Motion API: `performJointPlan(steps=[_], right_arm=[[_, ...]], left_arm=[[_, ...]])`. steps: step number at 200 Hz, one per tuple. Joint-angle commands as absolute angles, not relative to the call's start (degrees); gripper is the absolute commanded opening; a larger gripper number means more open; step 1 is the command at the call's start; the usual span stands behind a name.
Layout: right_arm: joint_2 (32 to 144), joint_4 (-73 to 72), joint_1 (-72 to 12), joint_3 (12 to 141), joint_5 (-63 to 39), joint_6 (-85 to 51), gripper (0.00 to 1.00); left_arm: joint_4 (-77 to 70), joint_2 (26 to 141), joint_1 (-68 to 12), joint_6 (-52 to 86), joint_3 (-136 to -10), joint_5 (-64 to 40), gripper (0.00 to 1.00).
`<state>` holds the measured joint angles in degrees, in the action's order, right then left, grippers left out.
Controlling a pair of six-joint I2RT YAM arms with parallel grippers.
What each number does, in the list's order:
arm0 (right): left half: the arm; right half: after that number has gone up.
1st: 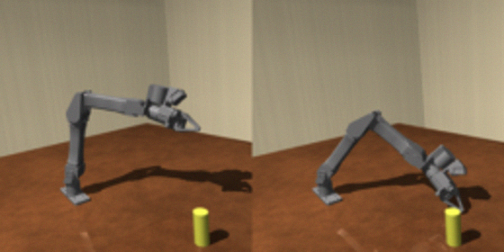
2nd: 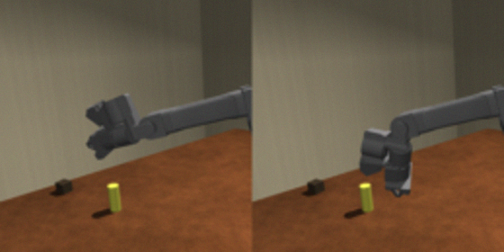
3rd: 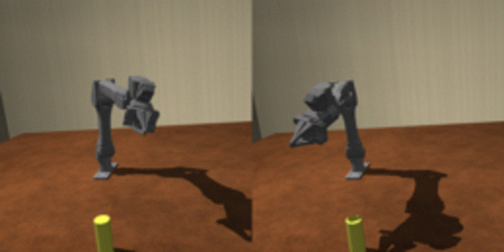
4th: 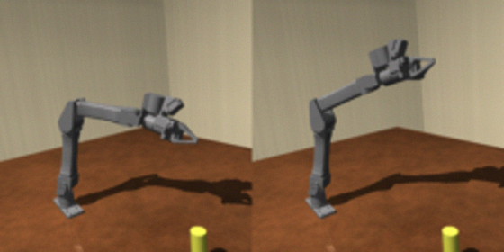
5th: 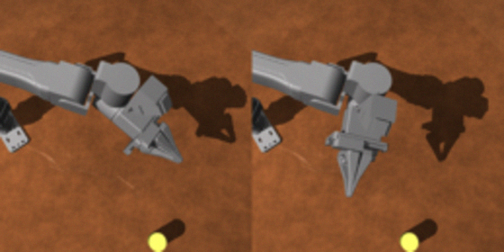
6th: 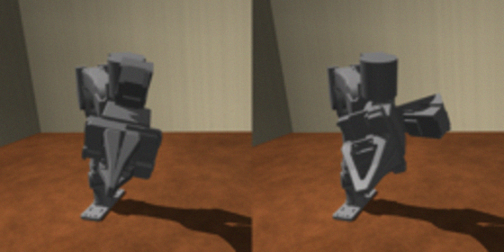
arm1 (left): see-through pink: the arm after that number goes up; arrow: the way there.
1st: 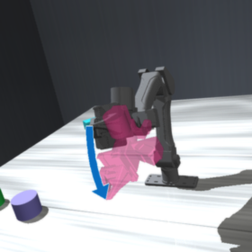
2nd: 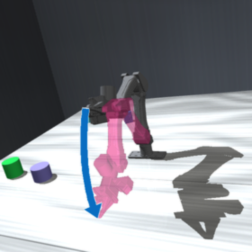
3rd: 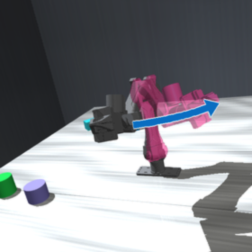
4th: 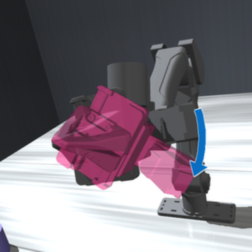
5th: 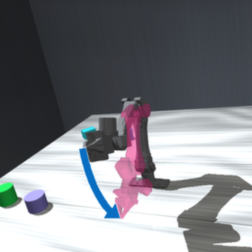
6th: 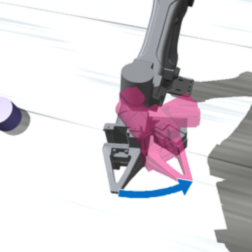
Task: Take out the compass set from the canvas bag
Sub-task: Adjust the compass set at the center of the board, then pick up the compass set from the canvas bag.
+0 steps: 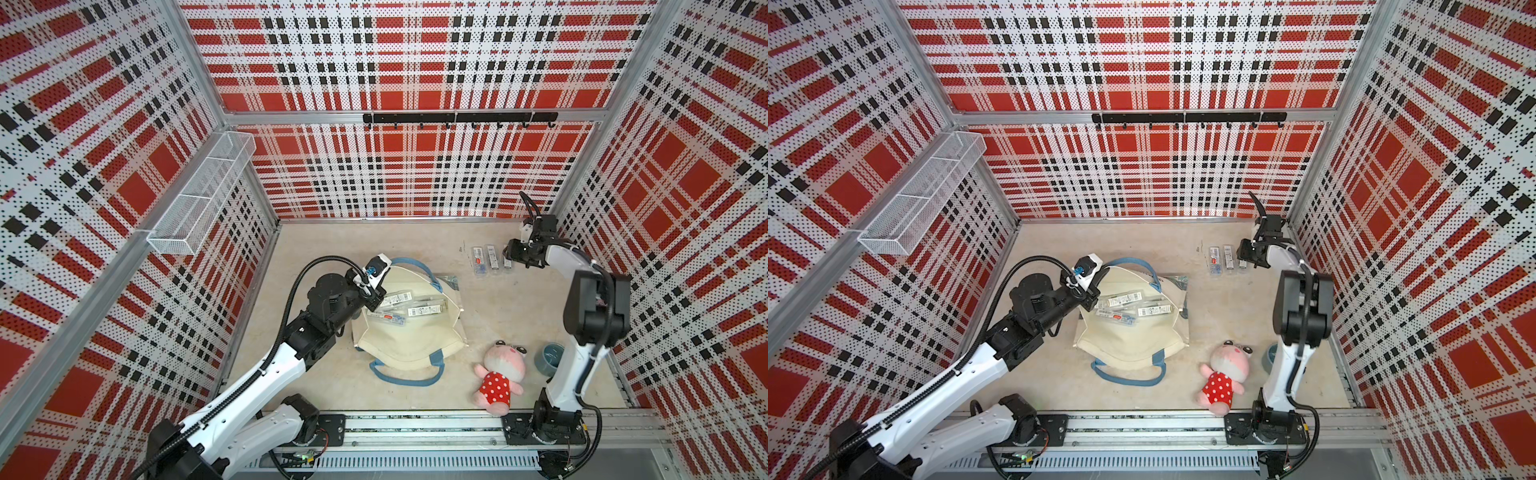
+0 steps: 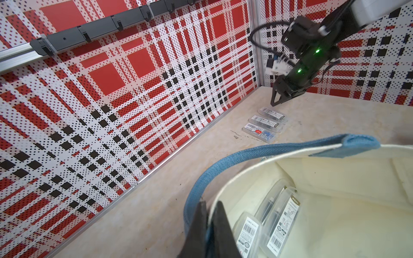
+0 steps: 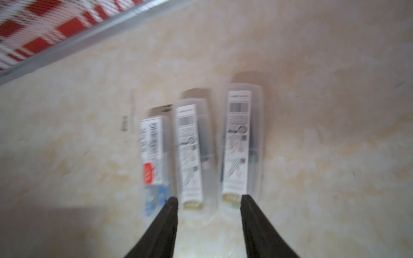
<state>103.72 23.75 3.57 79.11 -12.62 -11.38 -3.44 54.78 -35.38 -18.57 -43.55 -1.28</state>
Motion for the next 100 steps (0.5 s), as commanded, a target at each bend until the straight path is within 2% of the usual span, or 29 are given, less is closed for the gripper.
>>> performJointPlan(steps=[1, 59, 80, 100], right_arm=[[85.0, 18.7, -4.7, 70.3, -9.4, -2.2, 0.50], [56.9, 18.5, -33.8, 53.5, -3.6, 17.5, 0.53], [53.0, 14.5, -43.1, 49.4, -4.1, 22.3, 0.50], [53.9, 10.5, -52.0, 46.7, -1.8, 28.4, 0.48]], left_arm=[[-7.6, 53.0, -36.7, -18.9, -44.1, 0.0, 0.00], [-7.5, 55.2, -37.3, -17.9, -45.6, -1.9, 0.00], [-7.6, 55.3, -37.3, -17.6, -45.9, -2.0, 0.00], [-7.6, 54.9, -37.4, -17.0, -45.7, -1.9, 0.00]])
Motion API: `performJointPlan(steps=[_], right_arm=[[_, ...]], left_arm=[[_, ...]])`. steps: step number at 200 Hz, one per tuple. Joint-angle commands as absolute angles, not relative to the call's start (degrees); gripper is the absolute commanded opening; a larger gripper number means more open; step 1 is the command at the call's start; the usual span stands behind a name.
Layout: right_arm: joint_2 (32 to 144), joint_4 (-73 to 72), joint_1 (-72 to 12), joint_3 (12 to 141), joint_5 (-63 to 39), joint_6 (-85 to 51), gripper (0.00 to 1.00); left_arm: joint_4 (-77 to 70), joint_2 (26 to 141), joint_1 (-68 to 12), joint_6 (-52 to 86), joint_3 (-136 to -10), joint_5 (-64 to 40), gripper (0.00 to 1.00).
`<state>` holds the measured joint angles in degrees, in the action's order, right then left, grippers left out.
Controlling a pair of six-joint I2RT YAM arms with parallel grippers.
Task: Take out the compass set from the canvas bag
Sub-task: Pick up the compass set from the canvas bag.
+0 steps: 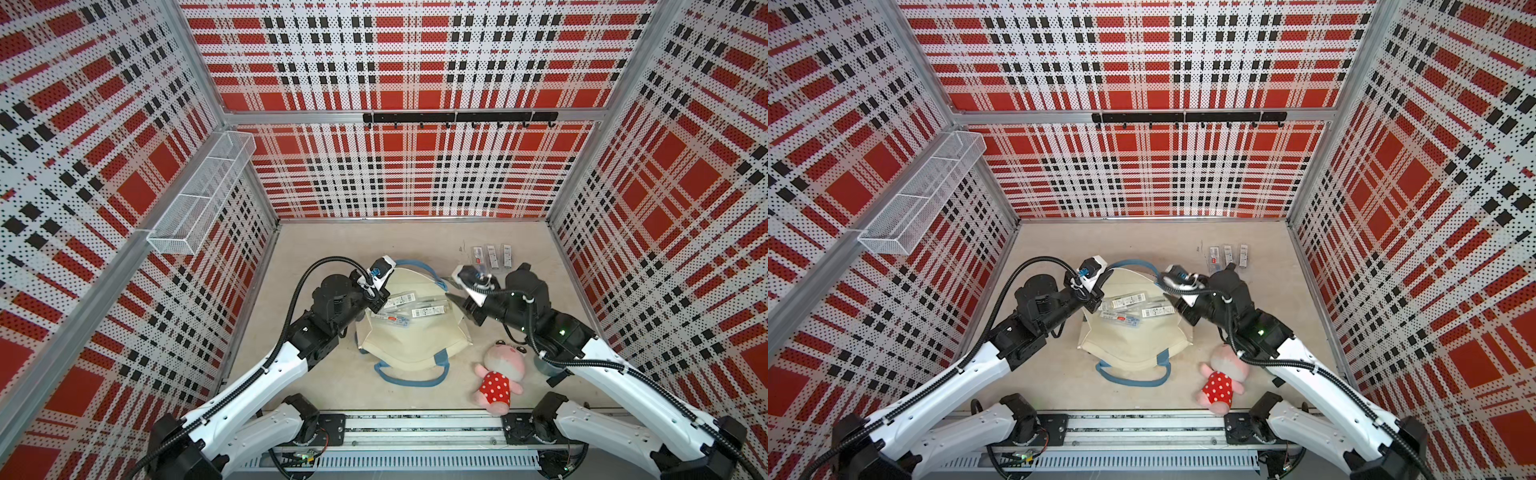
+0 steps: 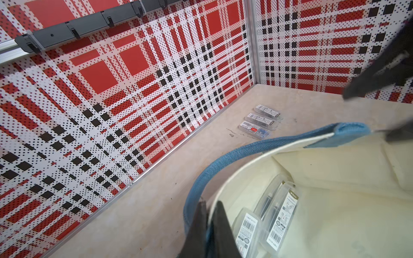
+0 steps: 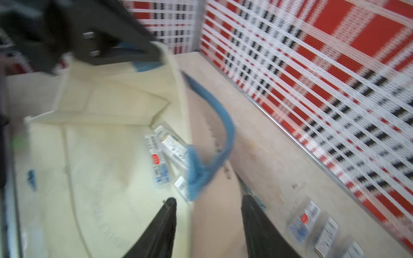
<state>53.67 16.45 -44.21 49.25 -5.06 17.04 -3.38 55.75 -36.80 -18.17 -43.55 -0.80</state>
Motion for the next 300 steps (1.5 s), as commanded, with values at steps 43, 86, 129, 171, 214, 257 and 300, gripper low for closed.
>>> performJointPlan(steps=[43, 86, 129, 171, 214, 257, 300], right_arm=[[70.7, 1.2, -61.8, 44.6, 5.3, 38.5, 0.41], [87.2, -6.5, -62.0, 46.9, 7.7, 42.8, 0.37], [96.7, -15.0, -61.9, 48.1, 10.7, 43.6, 0.36], [103.4, -20.7, -61.6, 49.7, 15.2, 45.3, 0.42], [109.0, -23.7, -60.9, 51.6, 16.5, 45.4, 0.41], [110.3, -23.5, -60.2, 51.9, 16.1, 44.9, 0.30], [106.7, -21.6, -60.2, 50.7, 13.6, 42.0, 0.18]], left_arm=[[-7.3, 54.7, -38.5, -16.6, -45.4, -2.1, 0.00], [-5.8, 52.5, -39.0, -17.2, -44.4, -0.4, 0.00], [-5.8, 52.0, -39.1, -17.3, -43.7, -0.9, 0.00], [-6.2, 51.5, -39.0, -17.4, -42.7, -1.4, 0.00], [-6.5, 51.8, -37.7, -16.8, -42.8, -3.4, 0.00], [-7.0, 51.2, -36.2, -15.8, -42.5, -4.7, 0.00], [-7.6, 51.6, -35.4, -14.8, -42.5, -4.4, 0.00]])
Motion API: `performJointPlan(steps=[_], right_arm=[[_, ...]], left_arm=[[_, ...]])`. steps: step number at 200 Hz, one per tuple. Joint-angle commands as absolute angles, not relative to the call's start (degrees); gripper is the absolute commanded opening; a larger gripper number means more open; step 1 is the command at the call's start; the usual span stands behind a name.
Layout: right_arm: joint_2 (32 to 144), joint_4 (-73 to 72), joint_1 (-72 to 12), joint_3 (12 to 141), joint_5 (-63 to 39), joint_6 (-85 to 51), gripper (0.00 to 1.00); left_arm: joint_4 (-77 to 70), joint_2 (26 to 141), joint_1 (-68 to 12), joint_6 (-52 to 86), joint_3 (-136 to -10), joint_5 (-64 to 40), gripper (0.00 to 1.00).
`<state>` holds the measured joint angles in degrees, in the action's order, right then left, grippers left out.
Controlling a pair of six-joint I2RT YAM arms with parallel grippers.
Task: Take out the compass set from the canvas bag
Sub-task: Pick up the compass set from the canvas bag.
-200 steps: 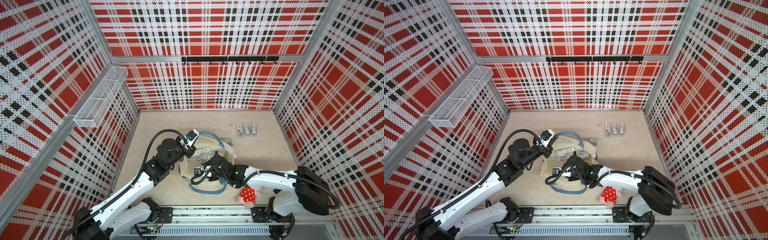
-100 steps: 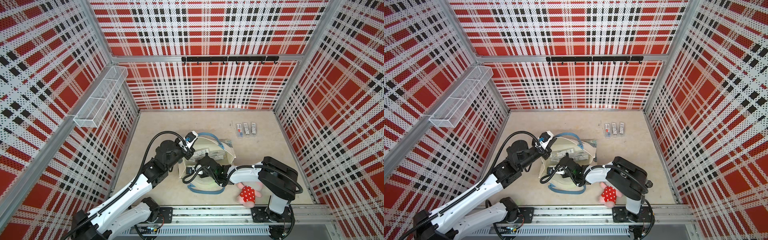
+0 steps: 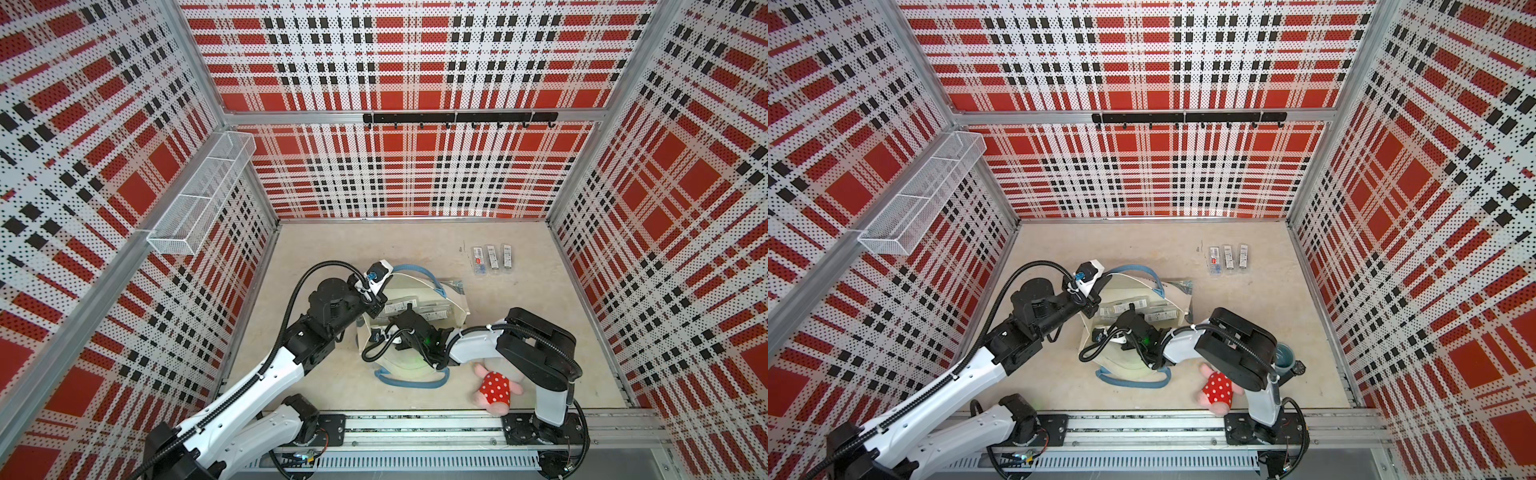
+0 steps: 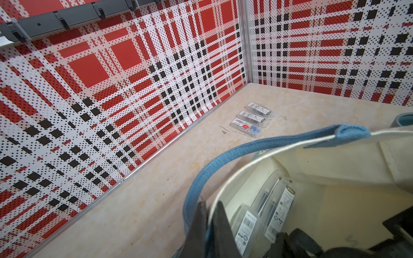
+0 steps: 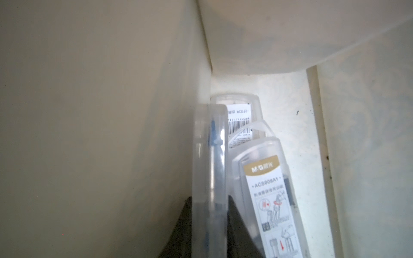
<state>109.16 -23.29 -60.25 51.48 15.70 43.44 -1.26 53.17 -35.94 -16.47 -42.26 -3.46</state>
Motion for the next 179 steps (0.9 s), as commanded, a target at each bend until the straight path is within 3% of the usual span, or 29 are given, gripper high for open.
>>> performJointPlan(steps=[1, 41, 91, 179], right_arm=[[106.6, -21.6, -60.2, 50.6, 13.5, 41.9, 0.17], [103.1, -22.1, -59.4, 47.7, 8.9, 39.7, 0.10], [94.4, -16.3, -59.5, 45.9, 4.8, 36.0, 0.09], [74.2, 11.0, -62.8, 51.2, 3.8, 28.6, 0.07]], left_arm=[[-7.6, 51.6, -35.4, -14.7, -42.5, -4.3, 0.00], [-8.1, 51.4, -34.7, -13.9, -42.6, -3.0, 0.00], [-7.6, 50.6, -35.2, -14.0, -42.7, -0.4, 0.00], [-9.2, 51.3, -34.7, -13.4, -42.3, 1.3, 0.00]])
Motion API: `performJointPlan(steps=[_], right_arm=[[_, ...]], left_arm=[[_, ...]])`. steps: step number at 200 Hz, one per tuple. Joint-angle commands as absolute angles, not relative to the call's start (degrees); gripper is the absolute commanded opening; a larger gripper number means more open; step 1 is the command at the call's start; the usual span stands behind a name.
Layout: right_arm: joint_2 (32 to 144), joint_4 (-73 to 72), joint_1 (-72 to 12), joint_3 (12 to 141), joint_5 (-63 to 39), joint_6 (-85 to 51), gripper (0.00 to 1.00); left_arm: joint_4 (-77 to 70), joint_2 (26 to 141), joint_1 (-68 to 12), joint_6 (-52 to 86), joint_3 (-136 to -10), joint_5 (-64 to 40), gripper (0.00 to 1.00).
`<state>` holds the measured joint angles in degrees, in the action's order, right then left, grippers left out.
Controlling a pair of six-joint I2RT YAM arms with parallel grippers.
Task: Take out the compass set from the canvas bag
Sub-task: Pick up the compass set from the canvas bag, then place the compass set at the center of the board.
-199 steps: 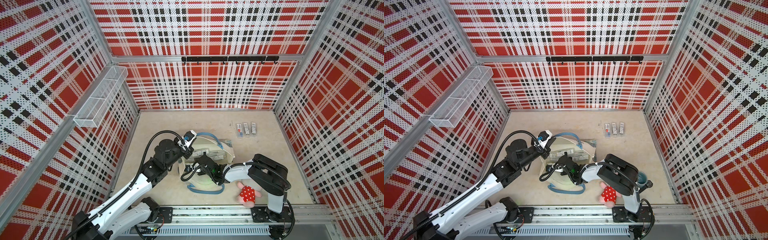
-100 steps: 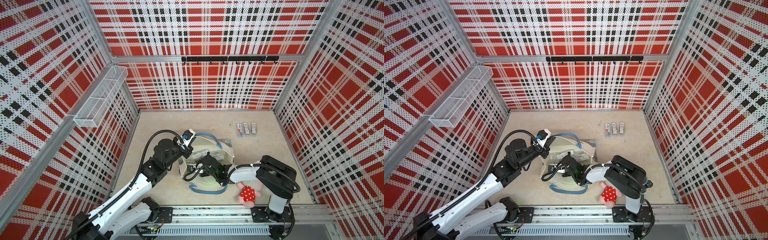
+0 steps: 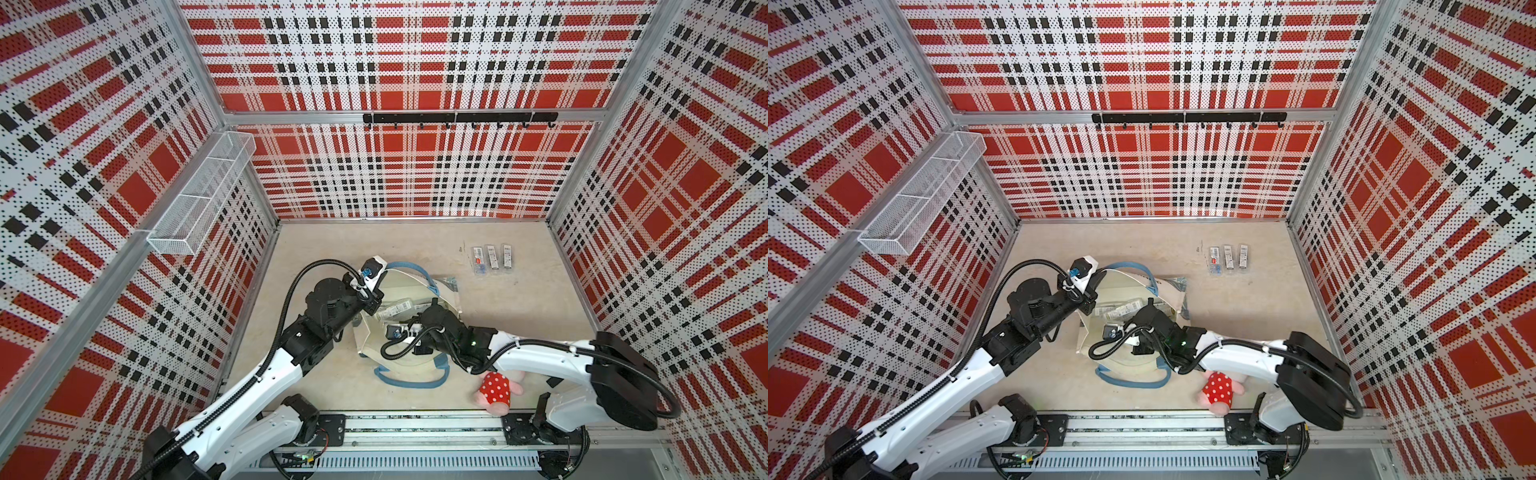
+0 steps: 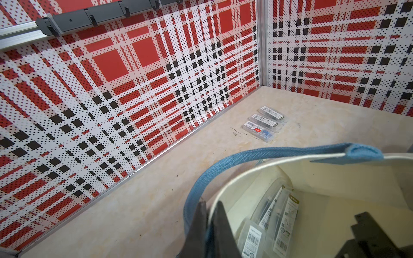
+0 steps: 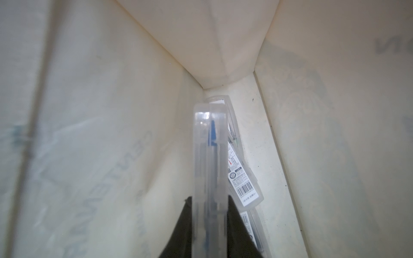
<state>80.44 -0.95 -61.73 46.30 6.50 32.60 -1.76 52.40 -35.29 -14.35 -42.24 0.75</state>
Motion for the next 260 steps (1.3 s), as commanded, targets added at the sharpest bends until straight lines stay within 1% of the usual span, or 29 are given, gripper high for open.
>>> performJointPlan(steps=[1, 27, 34, 60, 78, 94, 109, 122, 137, 141, 151, 168, 179, 192, 217, 260], right_arm=[[74.0, 11.6, -62.8, 51.5, 3.6, 28.4, 0.07], [67.8, 19.4, -62.8, 59.4, 2.3, 22.5, 0.06], [65.9, 20.3, -61.6, 61.0, 1.3, 21.1, 0.05], [60.7, 17.9, -48.7, 61.5, -2.4, 18.4, 0.02], [59.9, 15.6, -39.7, 62.0, -5.2, 16.9, 0.01], [60.8, 12.4, -29.3, 61.2, -7.3, 13.1, 0.01], [63.8, 9.3, -18.4, 59.3, -8.5, 7.5, 0.00], [69.7, 8.1, -9.6, 58.7, -9.2, 3.1, 0.00], [79.5, 10.7, -2.0, 61.9, -7.0, -1.6, 0.00], [82.2, 12.0, -0.4, 63.2, -6.3, -2.8, 0.02], [89.0, 15.6, 2.9, 67.4, -4.4, -5.7, 0.03], [98.2, 18.9, 6.3, 72.9, -1.9, -7.7, 0.07], [102.3, 19.4, 7.4, 75.0, -0.1, -8.3, 0.12], [106.1, 19.6, 8.5, 77.1, 0.5, -8.5, 0.13], [111.9, 20.7, 10.2, 80.9, 0.8, -8.9, 0.16], [119.0, 22.9, 10.4, 88.0, -0.4, -8.5, 0.23]], left_arm=[[-9.2, 51.4, -34.7, -13.4, -42.3, 1.3, 0.00], [-9.7, 51.8, -34.2, -13.0, -42.1, 0.8, 0.00], [-9.8, 51.8, -34.2, -13.0, -42.1, 0.6, 0.00], [-10.4, 51.7, -33.6, -12.6, -42.2, -0.5, 0.00], [-10.4, 51.8, -33.5, -12.5, -42.2, -0.7, 0.00], [-10.5, 51.9, -33.5, -12.6, -42.3, -0.9, 0.00], [-10.5, 52.0, -33.5, -12.6, -42.4, -1.2, 0.00], [-10.5, 51.9, -33.5, -12.9, -42.3, -1.4, 0.00], [-10.4, 51.7, -33.5, -13.2, -42.2, -1.4, 0.00], [-10.4, 51.7, -33.5, -13.2, -42.0, -1.5, 0.00], [-10.4, 51.8, -33.5, -13.4, -42.0, -1.7, 0.00], [-10.3, 52.1, -33.5, -13.6, -42.2, -2.0, 0.00], [-10.2, 52.1, -33.5, -13.6, -42.3, -2.1, 0.00], [-10.0, 52.1, -33.5, -13.7, -42.4, -2.1, 0.00], [-10.0, 51.8, -33.5, -13.7, -42.4, -2.3, 0.00], [-10.2, 52.1, -33.6, -13.6, -42.4, -3.3, 0.00]])
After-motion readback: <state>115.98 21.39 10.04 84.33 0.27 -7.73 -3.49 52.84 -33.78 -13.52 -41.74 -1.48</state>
